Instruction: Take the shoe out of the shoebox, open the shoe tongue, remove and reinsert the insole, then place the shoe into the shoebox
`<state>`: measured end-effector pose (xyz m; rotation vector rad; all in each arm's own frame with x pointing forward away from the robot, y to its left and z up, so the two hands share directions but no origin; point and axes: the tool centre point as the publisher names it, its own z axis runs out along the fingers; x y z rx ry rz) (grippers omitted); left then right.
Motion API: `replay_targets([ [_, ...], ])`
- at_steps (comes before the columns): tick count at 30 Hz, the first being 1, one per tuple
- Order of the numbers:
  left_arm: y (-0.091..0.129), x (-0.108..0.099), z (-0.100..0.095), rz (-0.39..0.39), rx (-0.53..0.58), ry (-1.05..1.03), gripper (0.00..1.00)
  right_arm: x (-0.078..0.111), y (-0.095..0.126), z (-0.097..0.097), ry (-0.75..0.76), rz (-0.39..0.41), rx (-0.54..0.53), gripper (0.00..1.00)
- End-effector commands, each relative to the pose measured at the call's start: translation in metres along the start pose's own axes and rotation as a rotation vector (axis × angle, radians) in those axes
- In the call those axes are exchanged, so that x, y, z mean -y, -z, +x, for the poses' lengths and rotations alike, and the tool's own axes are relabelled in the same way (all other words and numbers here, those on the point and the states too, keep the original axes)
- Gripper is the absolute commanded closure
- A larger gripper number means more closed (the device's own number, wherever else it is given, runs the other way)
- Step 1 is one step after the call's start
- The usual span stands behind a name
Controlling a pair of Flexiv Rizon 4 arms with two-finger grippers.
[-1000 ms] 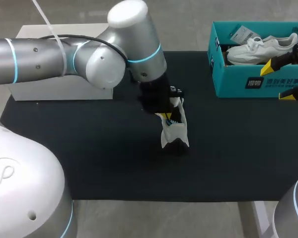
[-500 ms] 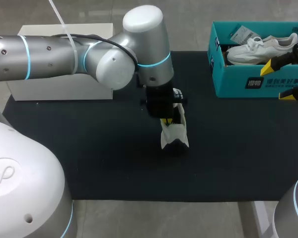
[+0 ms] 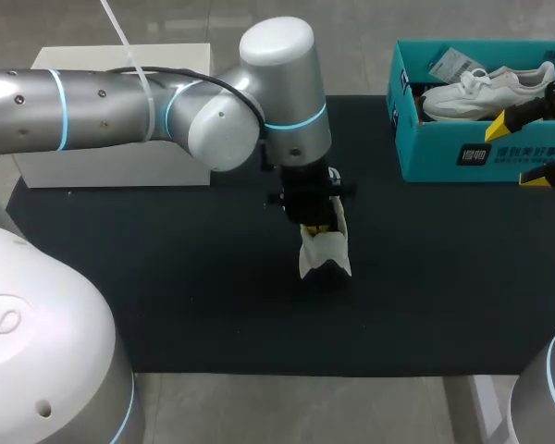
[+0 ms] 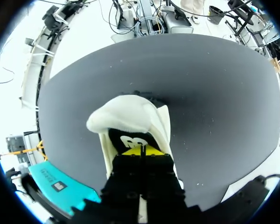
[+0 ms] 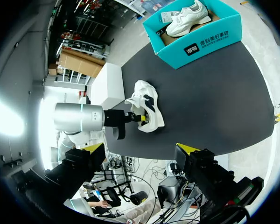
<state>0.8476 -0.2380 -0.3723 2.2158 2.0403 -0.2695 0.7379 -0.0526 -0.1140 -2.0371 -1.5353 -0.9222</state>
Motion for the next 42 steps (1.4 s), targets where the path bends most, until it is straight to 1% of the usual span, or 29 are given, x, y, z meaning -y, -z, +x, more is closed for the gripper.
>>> replay_targets([
  [1, 0.022, 0.007, 0.001, -0.007, -0.007, -0.004, 1.0, -0.001, -0.001, 0.001, -0.002, 0.001, 0.003, 0.0],
  [3, 0.024, 0.01, 0.001, -0.004, -0.033, -0.01, 1.0, -0.001, -0.001, 0.001, -0.002, 0.001, 0.003, 0.0],
  [11, -0.005, 0.024, 0.004, 0.031, -0.061, -0.031, 1.0, -0.001, -0.001, 0.001, -0.002, 0.001, 0.003, 0.0],
  [19, -0.032, 0.023, 0.002, 0.044, -0.063, -0.025, 1.0, -0.001, -0.001, 0.001, -0.002, 0.001, 0.003, 0.0],
  [26, -0.048, 0.023, -0.002, 0.045, -0.059, -0.019, 1.0, -0.001, -0.001, 0.001, -0.002, 0.001, 0.003, 0.0],
  [27, -0.048, 0.024, -0.002, 0.046, -0.059, -0.019, 1.0, -0.001, -0.001, 0.001, -0.002, 0.001, 0.003, 0.0],
  [29, -0.039, 0.026, -0.002, 0.039, -0.069, -0.037, 1.0, -0.001, -0.001, 0.001, -0.002, 0.001, 0.003, 0.0],
  [32, -0.013, 0.022, -0.003, 0.017, -0.047, -0.022, 1.0, -0.001, -0.001, 0.001, -0.002, 0.001, 0.003, 0.0],
  [34, 0.004, 0.018, -0.004, -0.013, -0.023, -0.008, 1.0, -0.001, -0.001, 0.001, -0.002, 0.001, 0.003, 0.0],
  [36, 0.016, 0.011, -0.005, -0.043, -0.005, 0.009, 1.0, -0.001, -0.001, 0.001, -0.002, 0.001, 0.003, 0.0],
  [38, 0.019, 0.005, -0.004, -0.063, 0.0, 0.015, 1.0, -0.001, -0.001, 0.001, -0.002, 0.001, 0.003, 0.0],
  [39, 0.017, 0.002, -0.003, -0.07, -0.007, 0.021, 1.0, -0.001, -0.001, 0.001, -0.002, 0.001, 0.003, 0.0],
  [41, 0.008, -0.002, -0.001, -0.077, -0.02, 0.013, 1.0, -0.001, -0.001, 0.001, -0.002, 0.001, 0.003, 0.0],
  [42, 0.002, -0.001, 0.0, -0.069, -0.032, 0.009, 1.0, -0.001, -0.001, 0.001, -0.002, 0.001, 0.003, 0.0],
])
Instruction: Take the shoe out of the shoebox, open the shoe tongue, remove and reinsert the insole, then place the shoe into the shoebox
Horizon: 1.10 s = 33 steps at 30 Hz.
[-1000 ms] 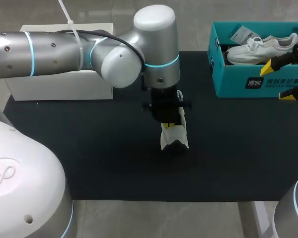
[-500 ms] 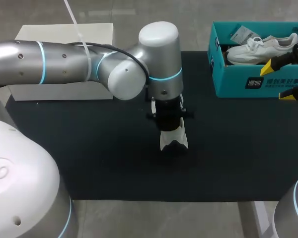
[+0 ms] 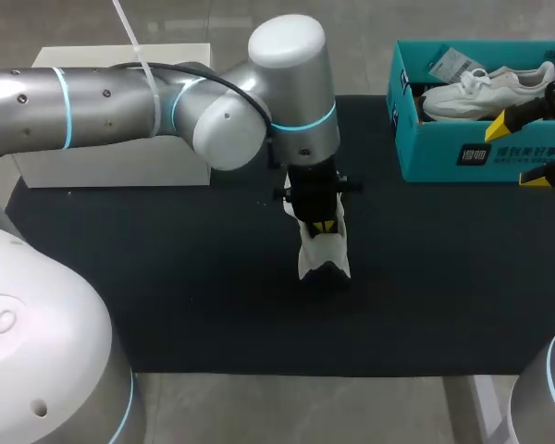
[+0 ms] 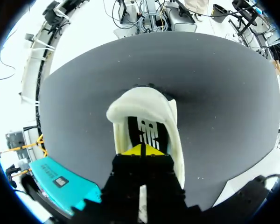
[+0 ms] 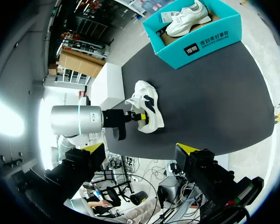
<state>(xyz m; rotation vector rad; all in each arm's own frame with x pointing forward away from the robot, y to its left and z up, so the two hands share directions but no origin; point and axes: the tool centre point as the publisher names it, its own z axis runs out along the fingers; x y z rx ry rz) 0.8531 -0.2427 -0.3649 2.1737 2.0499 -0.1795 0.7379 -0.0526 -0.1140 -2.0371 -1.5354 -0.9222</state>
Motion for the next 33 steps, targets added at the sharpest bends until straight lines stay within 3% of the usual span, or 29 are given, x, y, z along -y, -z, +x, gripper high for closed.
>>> replay_targets([
  [1, -0.01, 0.007, 0.007, -0.003, -0.022, -0.019, 1.0, -0.001, -0.001, 0.001, -0.002, 0.001, 0.003, 0.0],
  [4, -0.029, 0.014, 0.008, 0.01, -0.035, -0.038, 1.0, -0.001, -0.001, 0.001, -0.002, 0.001, 0.003, 0.0],
  [7, -0.048, 0.017, 0.009, -0.024, -0.056, -0.065, 1.0, -0.001, -0.001, 0.001, -0.002, 0.001, 0.003, 0.0],
  [12, -0.061, 0.02, 0.009, -0.009, -0.063, -0.033, 1.0, -0.001, -0.001, 0.001, -0.002, 0.001, 0.003, 0.0],
  [15, -0.06, 0.019, 0.006, -0.002, -0.054, -0.017, 1.0, -0.001, -0.001, 0.001, -0.002, 0.001, 0.003, 0.0],
  [21, -0.023, 0.013, -0.002, -0.031, -0.014, -0.007, 1.0, -0.001, -0.001, 0.001, -0.002, 0.001, 0.003, 0.0],
  [25, -0.011, 0.007, -0.005, -0.058, 0.005, 0.015, 1.0, -0.001, -0.001, 0.001, -0.002, 0.001, 0.003, 0.0],
  [33, -0.039, 0.022, -0.005, 0.0, -0.021, -0.01, 1.0, -0.001, -0.001, 0.001, -0.002, 0.001, 0.003, 0.0],
])
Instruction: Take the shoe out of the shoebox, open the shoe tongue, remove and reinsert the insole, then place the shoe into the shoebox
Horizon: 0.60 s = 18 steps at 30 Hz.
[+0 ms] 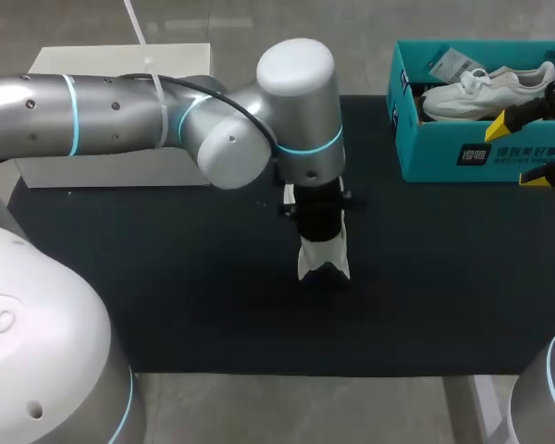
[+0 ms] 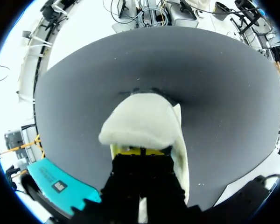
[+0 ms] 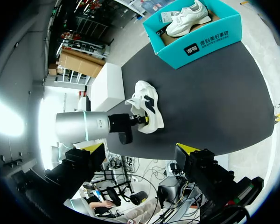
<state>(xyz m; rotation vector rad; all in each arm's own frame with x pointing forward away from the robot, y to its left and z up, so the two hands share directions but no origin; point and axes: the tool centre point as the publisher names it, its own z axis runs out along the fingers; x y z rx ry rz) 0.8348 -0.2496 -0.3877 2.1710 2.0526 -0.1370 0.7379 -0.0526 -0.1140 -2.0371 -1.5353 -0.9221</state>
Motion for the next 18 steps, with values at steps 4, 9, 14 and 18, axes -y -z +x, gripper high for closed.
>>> replay_targets([
  [4, -0.028, 0.011, 0.001, 0.029, -0.019, -0.032, 1.0, -0.001, -0.001, 0.001, -0.002, 0.001, 0.003, 0.0],
  [9, -0.021, 0.01, -0.001, 0.031, -0.033, -0.021, 1.0, -0.001, -0.001, 0.001, -0.002, 0.001, 0.003, 0.0],
  [14, 0.005, -0.005, -0.005, -0.015, 0.01, -0.001, 1.0, -0.001, -0.001, 0.001, -0.002, 0.001, 0.003, 0.0],
  [18, 0.003, -0.015, -0.005, -0.039, 0.004, 0.011, 1.0, -0.001, -0.001, 0.001, -0.002, 0.001, 0.003, 0.0],
])
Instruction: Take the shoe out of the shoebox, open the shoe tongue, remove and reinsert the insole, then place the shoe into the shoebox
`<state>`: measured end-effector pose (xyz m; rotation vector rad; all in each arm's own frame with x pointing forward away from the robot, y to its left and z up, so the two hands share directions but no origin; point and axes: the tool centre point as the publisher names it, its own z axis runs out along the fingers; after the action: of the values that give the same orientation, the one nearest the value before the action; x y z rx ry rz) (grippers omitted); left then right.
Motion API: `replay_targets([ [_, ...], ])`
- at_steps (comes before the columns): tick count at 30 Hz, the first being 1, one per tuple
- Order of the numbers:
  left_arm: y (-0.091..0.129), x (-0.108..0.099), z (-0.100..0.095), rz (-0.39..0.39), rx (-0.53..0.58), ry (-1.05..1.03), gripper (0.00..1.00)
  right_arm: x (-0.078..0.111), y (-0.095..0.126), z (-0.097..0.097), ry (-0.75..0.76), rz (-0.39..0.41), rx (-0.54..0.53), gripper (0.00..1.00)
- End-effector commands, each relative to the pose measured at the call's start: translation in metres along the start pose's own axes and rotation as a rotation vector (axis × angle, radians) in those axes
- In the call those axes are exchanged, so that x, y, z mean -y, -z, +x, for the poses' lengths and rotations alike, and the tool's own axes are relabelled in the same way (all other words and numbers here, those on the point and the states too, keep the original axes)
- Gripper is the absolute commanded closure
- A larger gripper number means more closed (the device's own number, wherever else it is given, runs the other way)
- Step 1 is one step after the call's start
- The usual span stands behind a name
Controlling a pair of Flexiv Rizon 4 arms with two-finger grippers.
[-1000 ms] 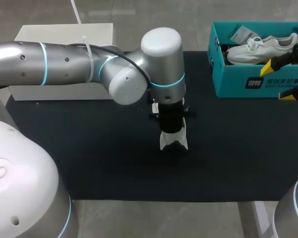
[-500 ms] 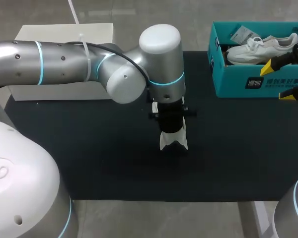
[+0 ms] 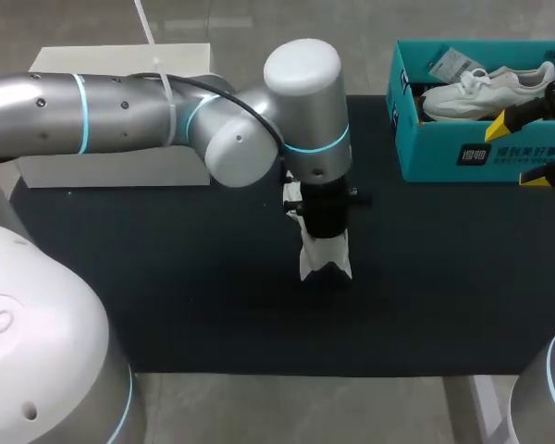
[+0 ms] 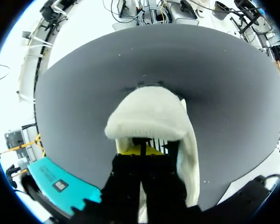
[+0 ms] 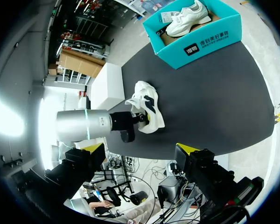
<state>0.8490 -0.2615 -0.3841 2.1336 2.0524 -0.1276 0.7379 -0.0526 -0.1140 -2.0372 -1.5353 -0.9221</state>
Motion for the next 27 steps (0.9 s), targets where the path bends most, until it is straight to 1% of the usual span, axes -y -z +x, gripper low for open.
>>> replay_targets([
  [1, -0.001, 0.0, 0.006, -0.012, -0.011, -0.006, 1.0, -0.001, -0.001, 0.001, -0.002, 0.001, 0.003, 0.0],
  [8, -0.032, 0.009, 0.008, 0.002, -0.038, -0.018, 1.0, -0.001, -0.001, 0.001, -0.002, 0.001, 0.003, 0.0],
  [10, -0.036, 0.01, 0.009, 0.005, -0.049, -0.02, 1.0, -0.001, -0.001, 0.001, -0.002, 0.001, 0.003, 0.0],
  [12, -0.029, 0.01, 0.009, 0.008, -0.056, -0.023, 1.0, -0.001, -0.001, 0.001, -0.002, 0.001, 0.003, 0.0],
  [14, -0.014, 0.007, 0.008, 0.011, -0.048, -0.017, 1.0, -0.001, -0.001, 0.001, -0.002, 0.001, 0.003, 0.0],
  [17, 0.007, -0.003, 0.01, -0.017, -0.036, -0.017, 1.0, -0.001, -0.001, 0.001, -0.002, 0.001, 0.003, 0.0],
  [20, 0.023, -0.016, 0.012, -0.052, -0.032, -0.016, 1.0, -0.001, -0.001, 0.001, -0.002, 0.001, 0.003, 0.0],
  [23, 0.029, -0.029, 0.012, -0.077, -0.024, -0.003, 1.0, -0.001, -0.001, 0.001, -0.002, 0.001, 0.003, 0.0],
  [27, 0.025, -0.044, 0.011, -0.096, -0.025, 0.016, 1.0, -0.001, -0.001, 0.001, -0.002, 0.001, 0.003, 0.0],
])
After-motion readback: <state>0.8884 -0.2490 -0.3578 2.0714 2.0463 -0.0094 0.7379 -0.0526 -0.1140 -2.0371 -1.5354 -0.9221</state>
